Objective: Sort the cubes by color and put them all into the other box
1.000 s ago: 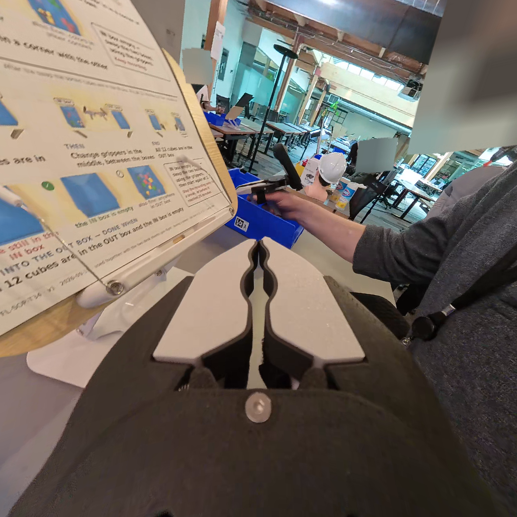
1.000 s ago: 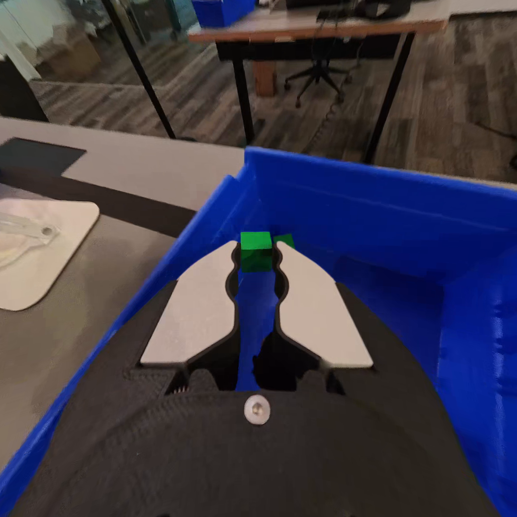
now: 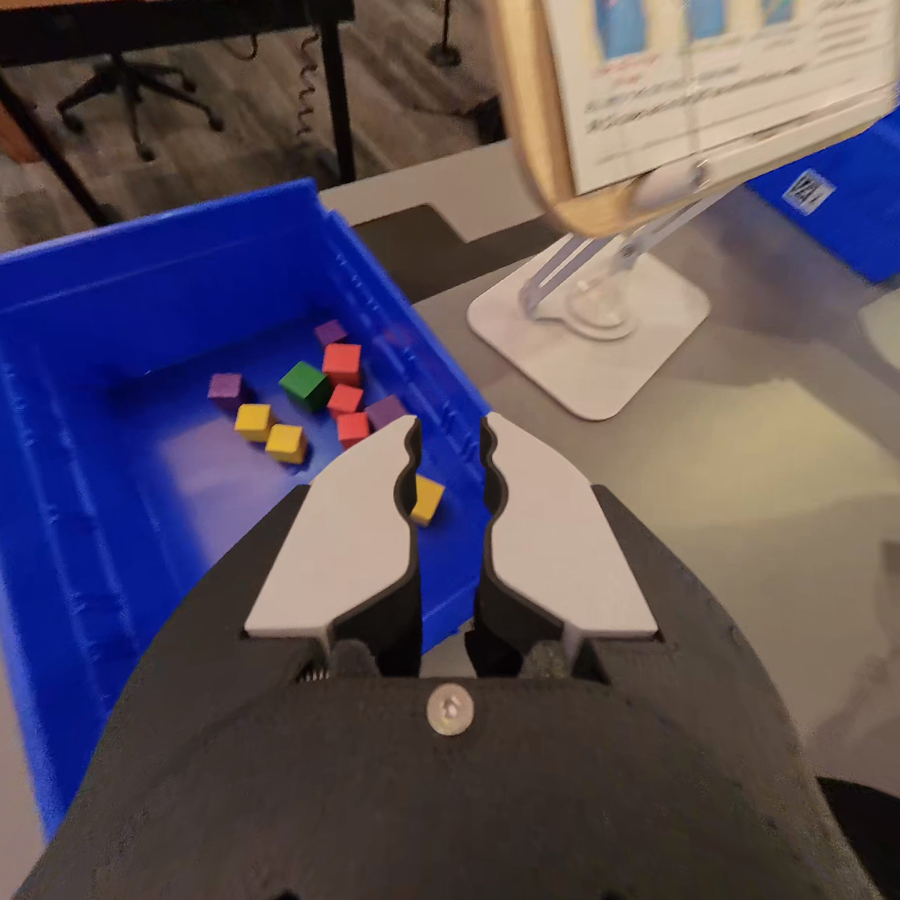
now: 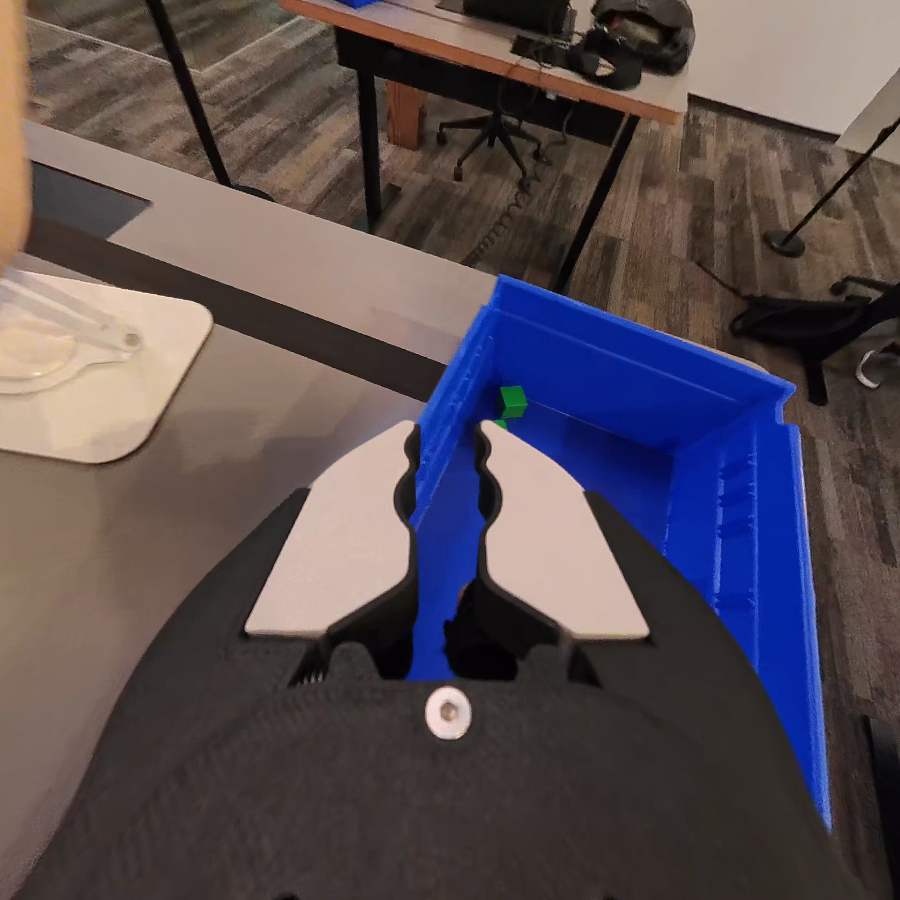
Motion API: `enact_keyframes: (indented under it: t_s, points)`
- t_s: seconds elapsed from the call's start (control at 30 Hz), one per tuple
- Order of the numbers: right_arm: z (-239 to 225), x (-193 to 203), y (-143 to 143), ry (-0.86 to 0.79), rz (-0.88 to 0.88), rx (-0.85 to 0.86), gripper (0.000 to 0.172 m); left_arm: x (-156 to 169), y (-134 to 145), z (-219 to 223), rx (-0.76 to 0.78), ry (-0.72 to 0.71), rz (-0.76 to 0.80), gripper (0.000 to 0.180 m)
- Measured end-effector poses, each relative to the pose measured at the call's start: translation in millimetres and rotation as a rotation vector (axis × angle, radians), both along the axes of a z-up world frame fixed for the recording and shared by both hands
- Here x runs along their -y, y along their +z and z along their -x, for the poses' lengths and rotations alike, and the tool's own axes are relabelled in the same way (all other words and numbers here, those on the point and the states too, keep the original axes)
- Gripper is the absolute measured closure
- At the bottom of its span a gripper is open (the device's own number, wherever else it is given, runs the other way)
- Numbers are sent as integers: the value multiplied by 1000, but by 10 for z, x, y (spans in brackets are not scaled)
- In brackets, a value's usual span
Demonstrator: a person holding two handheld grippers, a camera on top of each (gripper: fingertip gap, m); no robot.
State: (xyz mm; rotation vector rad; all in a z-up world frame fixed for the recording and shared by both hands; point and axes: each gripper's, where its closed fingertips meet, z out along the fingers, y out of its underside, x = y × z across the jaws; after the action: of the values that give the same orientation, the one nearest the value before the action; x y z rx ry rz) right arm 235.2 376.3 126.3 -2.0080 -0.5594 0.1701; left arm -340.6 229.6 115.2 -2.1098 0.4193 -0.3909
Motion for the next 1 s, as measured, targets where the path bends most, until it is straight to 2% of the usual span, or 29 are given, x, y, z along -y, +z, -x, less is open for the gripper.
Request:
enact_keyframes:
  t_s: [0.1, 0.27, 0.43, 0.6, 0.73, 0.87, 1.0]
  points:
    - [146, 154, 88, 22, -9, 9, 152, -42, -179, 181, -42, 13, 34, 156]
    - [418, 313, 104, 64, 0, 19, 153, -131, -566, 254, -115, -66, 125, 153]
    - [660, 395, 101, 98, 19, 19, 154, -394, -647, 189, -112, -125, 140, 149]
    - [797, 422, 114, 105, 31, 16, 154, -656, -685, 161, -154, -182, 146, 154]
    - [889, 432, 130, 116, 28, 31, 155, -939, -707, 318, -283, -196, 134, 154]
    - [962, 429, 153, 127, 26, 13, 155, -1071, -920, 490, -466, -300, 219, 155]
    - [996, 432, 199, 136, 16, 2, 156, -1168, -1090, 554, -535, -369, 274, 149]
